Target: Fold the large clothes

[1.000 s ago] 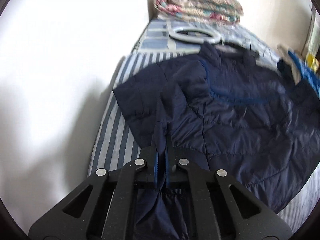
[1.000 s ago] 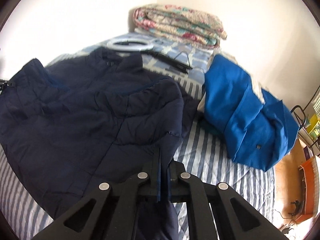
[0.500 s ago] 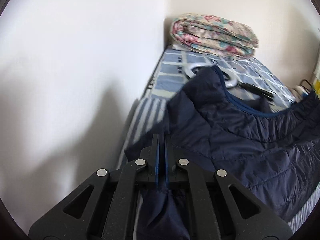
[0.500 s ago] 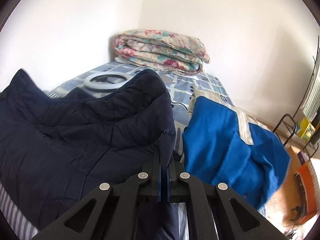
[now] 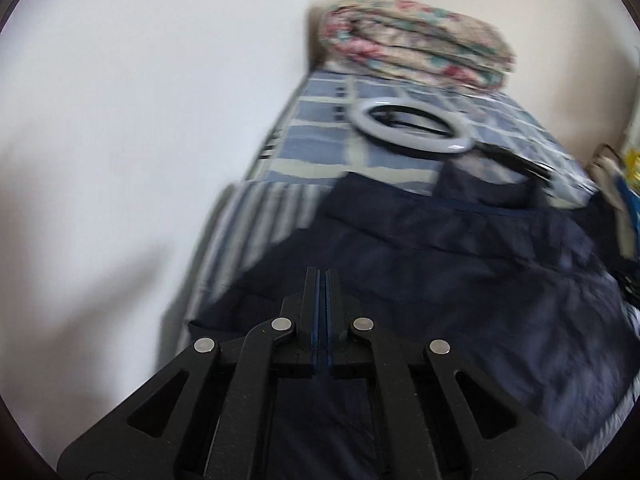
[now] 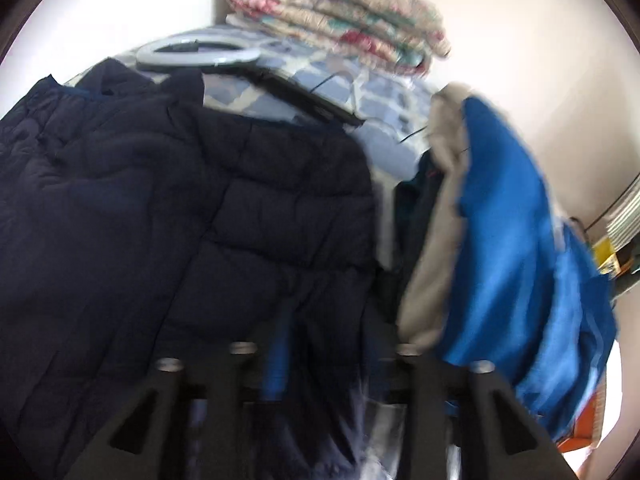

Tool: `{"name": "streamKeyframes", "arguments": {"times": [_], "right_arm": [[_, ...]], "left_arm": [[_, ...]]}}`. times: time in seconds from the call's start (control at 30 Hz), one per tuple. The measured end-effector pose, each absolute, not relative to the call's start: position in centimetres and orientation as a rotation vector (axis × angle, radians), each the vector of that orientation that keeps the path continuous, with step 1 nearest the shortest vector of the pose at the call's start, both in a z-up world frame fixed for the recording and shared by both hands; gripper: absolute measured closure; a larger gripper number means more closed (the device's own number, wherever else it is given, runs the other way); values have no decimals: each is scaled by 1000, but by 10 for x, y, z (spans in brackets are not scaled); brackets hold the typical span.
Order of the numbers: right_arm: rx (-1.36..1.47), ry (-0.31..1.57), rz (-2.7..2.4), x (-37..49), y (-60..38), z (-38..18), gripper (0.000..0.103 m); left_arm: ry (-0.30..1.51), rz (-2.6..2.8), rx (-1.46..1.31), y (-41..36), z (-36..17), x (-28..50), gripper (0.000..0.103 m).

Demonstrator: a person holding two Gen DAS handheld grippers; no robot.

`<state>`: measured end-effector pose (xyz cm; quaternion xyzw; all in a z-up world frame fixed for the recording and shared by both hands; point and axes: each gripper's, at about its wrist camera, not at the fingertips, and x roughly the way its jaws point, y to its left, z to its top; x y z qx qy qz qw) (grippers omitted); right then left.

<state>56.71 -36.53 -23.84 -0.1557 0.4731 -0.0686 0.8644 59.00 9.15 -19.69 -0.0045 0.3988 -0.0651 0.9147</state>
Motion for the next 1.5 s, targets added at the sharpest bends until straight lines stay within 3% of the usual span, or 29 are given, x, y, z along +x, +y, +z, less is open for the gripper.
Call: {"name": "streamKeyframes", "arguments": {"times": [0.27,0.53,0.63,0.83,0.97,1.17,1.33,1.5], "right_arm": [[-118,883,124,494,-334,-197,47],[-259,941,250,494,-247,-246,49],[-180,982,224,508,-257,-257,49],[-19,953,200,457,-288,-238,49],[164,927,145,415,-320,-232,37],[513,910,94,351,-364,-240,30],[634,934,29,324,-377,-256,23],[697,903,24,325,-388,-264,19]], "left_arm": [[888,-408,77,-12,-201,526,103],[967,-283,150,-37,-271,562,103],[989,-277,89,-27,-269,568,103],[933,-305,24,-39,-231,557,102],[889,-368,-10,-75,-208,566,102],[889,-318,4,-115,-223,608,102],[1010,-280,-18,-124,-271,639,102],[978,-294,-67,-110,-251,628,101]]}}
